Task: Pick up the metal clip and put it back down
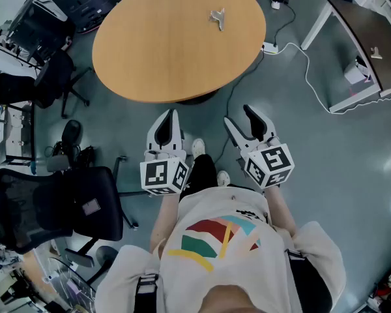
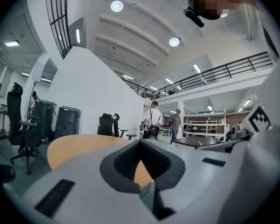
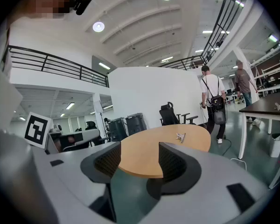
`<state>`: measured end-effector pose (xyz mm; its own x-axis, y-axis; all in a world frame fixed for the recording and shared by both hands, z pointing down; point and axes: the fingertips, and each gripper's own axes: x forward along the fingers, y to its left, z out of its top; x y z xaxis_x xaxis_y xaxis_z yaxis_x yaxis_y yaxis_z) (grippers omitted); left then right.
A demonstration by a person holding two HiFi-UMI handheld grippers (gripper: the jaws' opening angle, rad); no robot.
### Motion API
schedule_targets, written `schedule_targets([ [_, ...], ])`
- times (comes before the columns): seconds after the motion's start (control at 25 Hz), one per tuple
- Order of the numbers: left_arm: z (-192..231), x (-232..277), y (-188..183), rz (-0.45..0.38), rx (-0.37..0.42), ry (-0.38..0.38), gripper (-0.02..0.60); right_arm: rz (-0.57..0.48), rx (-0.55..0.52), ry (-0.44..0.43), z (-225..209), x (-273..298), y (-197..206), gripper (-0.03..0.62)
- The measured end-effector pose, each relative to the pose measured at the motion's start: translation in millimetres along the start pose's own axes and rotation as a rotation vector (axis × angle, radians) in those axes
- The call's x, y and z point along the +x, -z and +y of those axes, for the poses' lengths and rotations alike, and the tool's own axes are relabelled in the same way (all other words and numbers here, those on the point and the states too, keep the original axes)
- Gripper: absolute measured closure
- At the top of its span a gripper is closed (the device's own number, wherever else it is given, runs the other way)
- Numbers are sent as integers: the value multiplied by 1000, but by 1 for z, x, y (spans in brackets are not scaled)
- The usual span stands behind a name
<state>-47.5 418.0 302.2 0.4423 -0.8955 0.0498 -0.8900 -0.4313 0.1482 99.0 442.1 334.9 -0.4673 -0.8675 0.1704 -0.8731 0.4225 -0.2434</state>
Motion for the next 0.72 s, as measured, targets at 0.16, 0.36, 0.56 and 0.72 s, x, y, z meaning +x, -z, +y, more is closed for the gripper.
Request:
schedule_targets([
  [0.16,11,34,3,-20,-4,25,540,0,-10,11,-20,25,2,361],
  [0.36,36,98,4,-27,-21,55,540,11,1,41,-51,74,-4,361],
  [0.56,84,186,-13,-28,-39,78,539,30,1,58,-86,161,-32,362],
  [0.72,132,254,-23,-7,-44,95,539,53,1,2,-101,244,-55,362],
])
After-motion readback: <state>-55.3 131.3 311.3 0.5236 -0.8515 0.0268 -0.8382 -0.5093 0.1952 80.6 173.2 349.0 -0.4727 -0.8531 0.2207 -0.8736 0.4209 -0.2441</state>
